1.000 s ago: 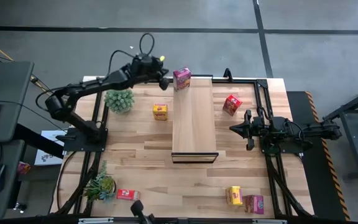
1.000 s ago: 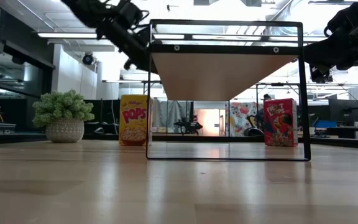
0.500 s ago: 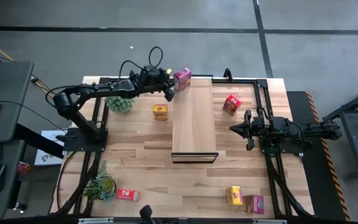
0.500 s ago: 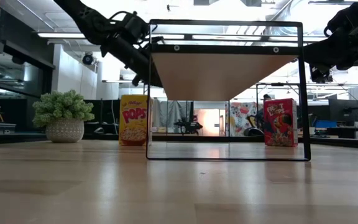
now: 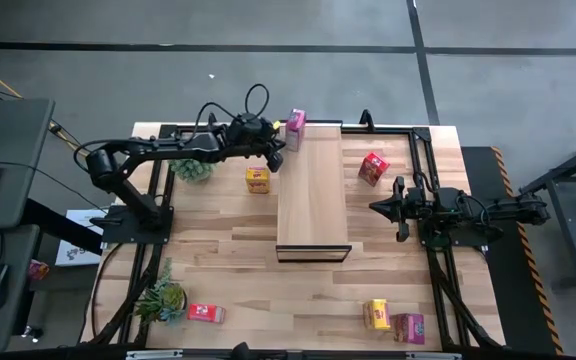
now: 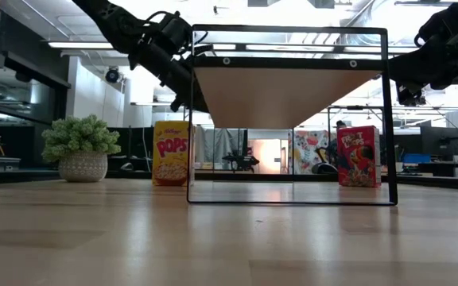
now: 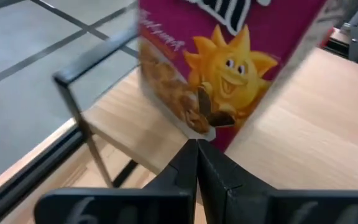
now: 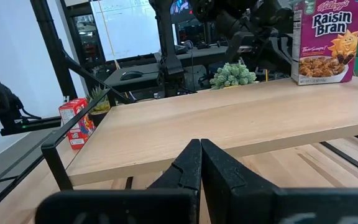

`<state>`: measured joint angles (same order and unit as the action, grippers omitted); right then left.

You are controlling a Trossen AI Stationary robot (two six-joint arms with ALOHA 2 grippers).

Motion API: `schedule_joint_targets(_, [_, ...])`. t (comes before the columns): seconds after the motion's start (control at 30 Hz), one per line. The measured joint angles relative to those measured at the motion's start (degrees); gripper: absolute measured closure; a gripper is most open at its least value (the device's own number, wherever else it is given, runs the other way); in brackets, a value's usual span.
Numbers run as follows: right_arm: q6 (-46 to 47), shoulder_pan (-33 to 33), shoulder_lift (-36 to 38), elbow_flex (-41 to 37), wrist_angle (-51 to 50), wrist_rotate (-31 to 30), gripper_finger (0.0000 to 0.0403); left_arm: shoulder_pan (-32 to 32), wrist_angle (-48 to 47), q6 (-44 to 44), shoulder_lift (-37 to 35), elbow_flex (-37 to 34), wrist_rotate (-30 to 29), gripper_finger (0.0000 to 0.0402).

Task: Stack cereal on shelf
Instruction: Put the top violet cereal box on the shelf

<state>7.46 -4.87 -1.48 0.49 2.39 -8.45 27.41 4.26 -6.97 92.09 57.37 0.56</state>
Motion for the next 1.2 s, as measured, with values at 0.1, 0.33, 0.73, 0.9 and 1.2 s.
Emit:
schedule_joint_targets(0.1, [0.0,0.01,0.01,0.0,0.0,0.0,0.0401,-0.67,0.0,-0.47,-0.12,-0.01,0.02,0.0401])
schedule_joint_targets(0.33, [0.0,-0.01,0.0,-0.01,-0.01,0.02,0.0401,-1.6,-0.46,-0.46,-0.27,0.0,-0.5,0.0401])
schedule_joint_targets(0.73, [0.0,0.0,0.0,0.0,-0.01,0.01,0.0401,0.03,-1.58,5.11,-13.69,-4.75,-7.13,0.0401])
schedule_joint_targets(0.9, [0.0,0.0,0.0,-0.01,-0.01,0.0,0.0401,-1.9,16.96,9.18,-21.27,-18.4,-3.95,0.0401])
schedule_joint_targets(1.2, [-0.24,0.01,-0.02,0.0,0.44,0.0,0.0401,-6.41,38.69,13.69,-30.77,-32.78,8.18,0.0401])
